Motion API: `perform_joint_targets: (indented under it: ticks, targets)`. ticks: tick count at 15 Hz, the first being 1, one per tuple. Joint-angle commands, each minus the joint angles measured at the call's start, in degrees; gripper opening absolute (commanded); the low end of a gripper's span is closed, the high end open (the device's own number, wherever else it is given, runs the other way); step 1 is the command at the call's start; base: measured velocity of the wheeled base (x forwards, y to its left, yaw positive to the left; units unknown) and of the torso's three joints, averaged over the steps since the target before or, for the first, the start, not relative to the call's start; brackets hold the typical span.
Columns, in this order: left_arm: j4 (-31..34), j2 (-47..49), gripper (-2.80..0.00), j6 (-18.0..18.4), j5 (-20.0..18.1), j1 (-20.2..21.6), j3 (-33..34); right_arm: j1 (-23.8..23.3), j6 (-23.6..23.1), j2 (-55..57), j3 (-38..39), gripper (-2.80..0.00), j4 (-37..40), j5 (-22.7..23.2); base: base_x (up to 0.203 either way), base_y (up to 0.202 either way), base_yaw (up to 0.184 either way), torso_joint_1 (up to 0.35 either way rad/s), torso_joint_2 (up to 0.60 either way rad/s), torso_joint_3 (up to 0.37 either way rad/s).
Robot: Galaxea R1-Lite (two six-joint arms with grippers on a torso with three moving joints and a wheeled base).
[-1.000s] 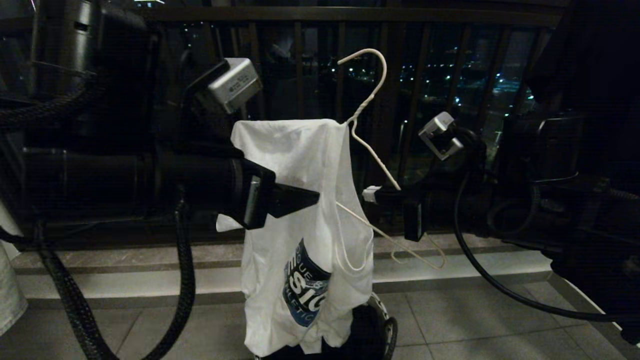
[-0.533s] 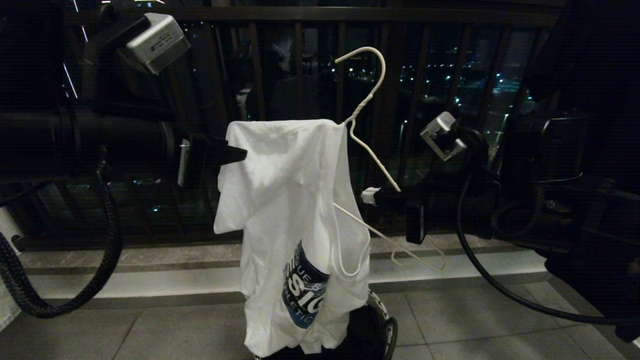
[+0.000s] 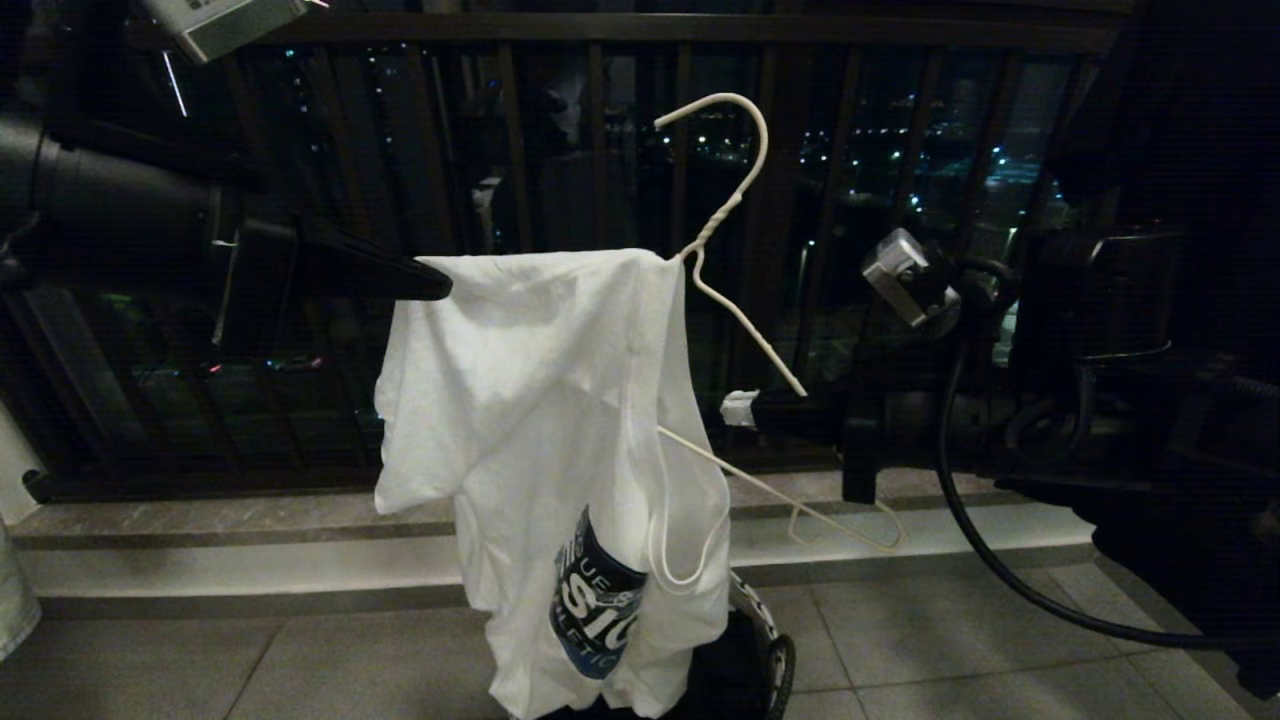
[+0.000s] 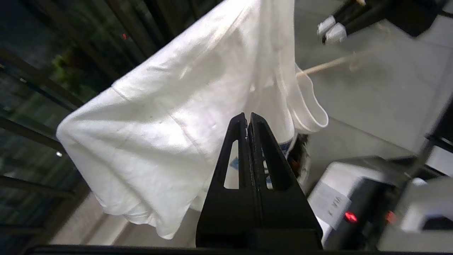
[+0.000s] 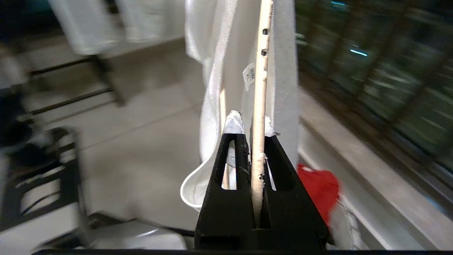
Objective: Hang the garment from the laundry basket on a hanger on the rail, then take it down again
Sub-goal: Hang the clothes on the clothes rack
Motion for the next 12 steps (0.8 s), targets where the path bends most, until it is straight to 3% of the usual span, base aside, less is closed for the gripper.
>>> perform_joint_targets:
  ticks: [1,5,12]
  targets:
    - [7.1,1.3,-2.80,0.7,-1.0,0.1,-5.0,-2.4,-0.2,1.4,-2.1,-2.80,0.0,8.6,0.000,0.000,0.000,0.000,0.00,0.000]
    - [19.8,2.8,-2.80,3.9,-1.3,-0.4,-14.8,-2.3,-1.0,3.4,-3.0,-2.80,0.0,16.3,0.000,0.000,0.000,0.000,0.00,0.000]
    - [27.3,2.1,-2.80,8.4,-0.8,-2.9,-14.4,-0.1,-7.1,3.5,1.1,-2.80,0.9,19.3,0.000,0.000,0.000,0.000,0.00,0.000]
